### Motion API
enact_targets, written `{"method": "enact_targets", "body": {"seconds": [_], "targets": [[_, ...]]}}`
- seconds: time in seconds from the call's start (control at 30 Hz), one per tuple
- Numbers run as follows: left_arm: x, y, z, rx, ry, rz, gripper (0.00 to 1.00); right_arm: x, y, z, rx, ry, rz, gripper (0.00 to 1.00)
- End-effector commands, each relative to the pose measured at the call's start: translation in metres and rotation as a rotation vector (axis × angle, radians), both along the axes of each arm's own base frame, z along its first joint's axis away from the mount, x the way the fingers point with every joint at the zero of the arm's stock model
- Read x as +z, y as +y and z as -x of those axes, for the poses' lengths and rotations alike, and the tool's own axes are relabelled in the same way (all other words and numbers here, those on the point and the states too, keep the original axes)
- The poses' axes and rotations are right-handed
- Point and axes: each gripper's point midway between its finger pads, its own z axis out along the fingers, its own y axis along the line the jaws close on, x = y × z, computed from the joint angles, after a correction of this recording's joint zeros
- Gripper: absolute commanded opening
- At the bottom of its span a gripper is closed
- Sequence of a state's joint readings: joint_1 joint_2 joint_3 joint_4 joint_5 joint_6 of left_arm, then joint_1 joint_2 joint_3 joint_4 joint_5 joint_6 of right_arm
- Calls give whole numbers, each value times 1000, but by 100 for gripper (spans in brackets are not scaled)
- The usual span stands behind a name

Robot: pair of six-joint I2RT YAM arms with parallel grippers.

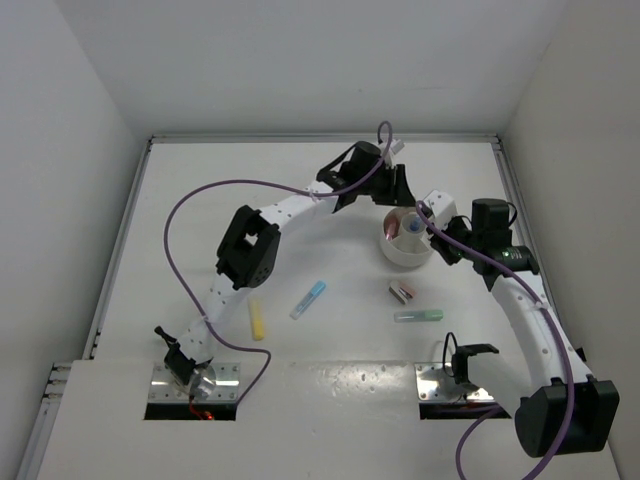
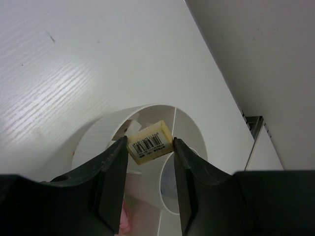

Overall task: Sort the stationery into containers
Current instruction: Place the stationery in the storage box.

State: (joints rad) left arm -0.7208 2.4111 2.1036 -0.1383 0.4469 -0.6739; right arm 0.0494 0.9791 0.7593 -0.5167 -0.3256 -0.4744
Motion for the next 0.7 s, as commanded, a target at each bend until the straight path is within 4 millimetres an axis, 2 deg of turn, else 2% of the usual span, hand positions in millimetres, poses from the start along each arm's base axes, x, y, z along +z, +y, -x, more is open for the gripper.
{"method": "enact_targets", "body": {"seconds": [0.0, 0.1, 0.13, 0.17, 0.23, 0.27, 0.3, 0.33, 0.37, 0.47, 0.67], "targets": [[10, -13, 0, -16, -32, 31, 45, 2, 5, -2, 29, -15, -12, 12], [9, -14, -2, -16, -33, 32, 45, 0, 5, 0, 29, -6, -12, 12], [2, -15, -2, -16, -25, 25, 45, 0, 5, 0, 29, -6, -12, 12], [7, -16, -3, -13, -25, 35, 45, 0, 5, 0, 29, -6, -12, 12], [1, -16, -3, -12, -19, 29, 46, 0, 5, 0, 29, -6, -12, 12], [5, -17, -4, -13, -25, 35, 46, 0, 5, 0, 29, -6, -12, 12], [5, -17, -4, -13, -25, 35, 47, 0, 5, 0, 29, -6, -12, 12], [5, -17, -4, -13, -25, 35, 55, 0, 5, 0, 29, -6, -12, 12], [5, -17, -4, -13, -25, 35, 56, 0, 5, 0, 29, -6, -12, 12], [-1, -17, -4, -12, -19, 29, 56, 4, 7, -1, 35, -15, -19, 12], [3, -18, -5, -13, -25, 35, 56, 4, 7, -1, 35, -15, -19, 12]]}}
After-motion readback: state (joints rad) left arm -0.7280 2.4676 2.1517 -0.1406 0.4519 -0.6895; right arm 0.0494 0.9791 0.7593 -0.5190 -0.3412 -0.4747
